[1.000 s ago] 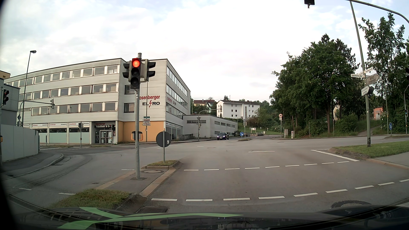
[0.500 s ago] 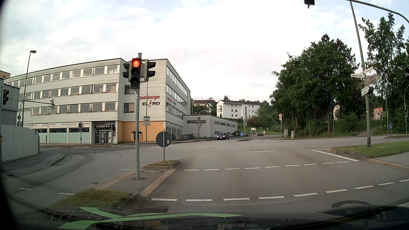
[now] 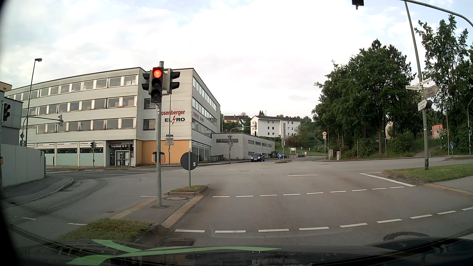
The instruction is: Follow the waypoints while adhering to traffic rules and regulations
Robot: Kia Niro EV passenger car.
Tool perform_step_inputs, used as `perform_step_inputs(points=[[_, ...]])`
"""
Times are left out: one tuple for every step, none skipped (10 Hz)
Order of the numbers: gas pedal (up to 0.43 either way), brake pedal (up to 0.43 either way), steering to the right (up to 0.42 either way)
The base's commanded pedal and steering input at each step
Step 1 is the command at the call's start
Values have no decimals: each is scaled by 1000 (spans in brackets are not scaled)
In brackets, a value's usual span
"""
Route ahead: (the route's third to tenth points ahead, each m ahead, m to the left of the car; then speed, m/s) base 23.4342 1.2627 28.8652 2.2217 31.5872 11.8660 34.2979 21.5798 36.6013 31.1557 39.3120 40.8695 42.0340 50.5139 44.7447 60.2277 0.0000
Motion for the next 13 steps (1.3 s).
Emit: perform_step_inputs(points=[[0, 238, -16], [0, 232, -16], [0, 232, -16], [0, 238, -16], [0, 238, -15], [0, 238, -15], [0, 238, -14], [0, 238, -14], [0, 238, -14], [0, 238, -14], [0, 232, -14], [0, 220, -14], [0, 189, -12]])
